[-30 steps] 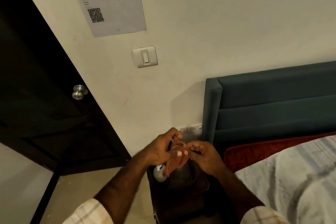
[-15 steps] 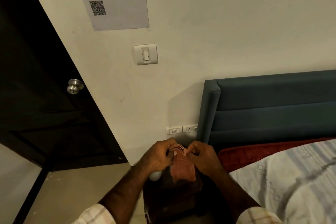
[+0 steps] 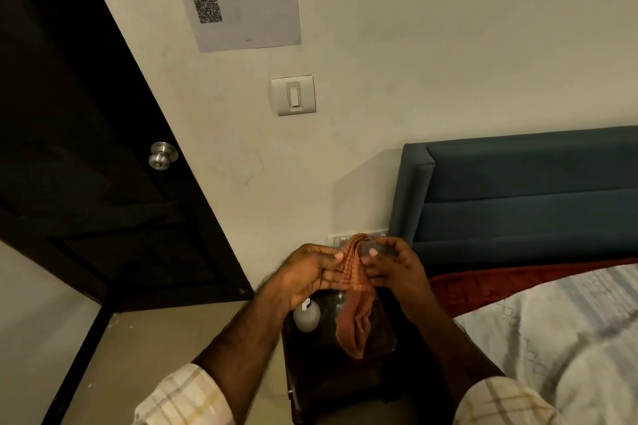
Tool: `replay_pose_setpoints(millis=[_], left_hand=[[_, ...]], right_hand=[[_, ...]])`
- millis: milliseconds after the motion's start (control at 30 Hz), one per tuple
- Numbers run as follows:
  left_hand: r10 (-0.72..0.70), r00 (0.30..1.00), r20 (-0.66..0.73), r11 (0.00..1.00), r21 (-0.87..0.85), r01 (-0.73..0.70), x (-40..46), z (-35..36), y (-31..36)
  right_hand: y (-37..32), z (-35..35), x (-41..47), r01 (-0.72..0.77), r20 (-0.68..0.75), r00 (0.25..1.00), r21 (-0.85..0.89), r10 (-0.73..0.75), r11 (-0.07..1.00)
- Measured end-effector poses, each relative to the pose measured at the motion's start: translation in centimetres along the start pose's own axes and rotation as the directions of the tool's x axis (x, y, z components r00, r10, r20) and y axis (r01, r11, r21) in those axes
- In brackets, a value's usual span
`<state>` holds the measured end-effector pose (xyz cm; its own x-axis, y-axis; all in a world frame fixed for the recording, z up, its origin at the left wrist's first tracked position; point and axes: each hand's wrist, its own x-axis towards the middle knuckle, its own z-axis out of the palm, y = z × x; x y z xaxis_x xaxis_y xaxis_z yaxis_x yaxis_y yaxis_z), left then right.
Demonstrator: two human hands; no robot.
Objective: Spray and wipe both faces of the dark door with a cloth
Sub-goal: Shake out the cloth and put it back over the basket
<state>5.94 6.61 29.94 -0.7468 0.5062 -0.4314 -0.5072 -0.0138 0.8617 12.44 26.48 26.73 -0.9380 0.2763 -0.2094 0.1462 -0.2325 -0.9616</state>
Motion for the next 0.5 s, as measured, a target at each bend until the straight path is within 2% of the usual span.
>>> replay_pose_setpoints(millis=[67,167,300,400,500], left_hand=[[-0.047,0.997,-0.056,0.994,-0.102,0.041,-0.1,0.5,0.7],[-0.067,0.991,-0.116,0.989,-0.141,0.05,-0.3,0.6,1.4],[-0.068,0.986,-0.15,0.993,-0.106,0.052,-0.4,0.4,1.4],[-0.061,0.991,-0.116,0.997,-0.043,0.057,-0.6,0.0,1.3],[0.016,0.993,-0.12,0.992,0.128,-0.001,-1.2,-0.8,1.5]], right_hand=[[-0.1,0.2,-0.7,0.028,0.091,0.995,0.034,-0.031,0.999],[0.0,0.5,-1.3,0.149,0.23,0.968,-0.207,-0.1,0.967],[-0.2,1.7,-1.3,0.265,0.235,0.956,-0.424,-0.177,0.866],[-0.2,2.4,-1.0,0.385,0.238,0.923,-0.597,-0.303,0.704],[-0.6,1.8,-0.3,0.372,0.133,0.923,-0.551,-0.361,0.747]])
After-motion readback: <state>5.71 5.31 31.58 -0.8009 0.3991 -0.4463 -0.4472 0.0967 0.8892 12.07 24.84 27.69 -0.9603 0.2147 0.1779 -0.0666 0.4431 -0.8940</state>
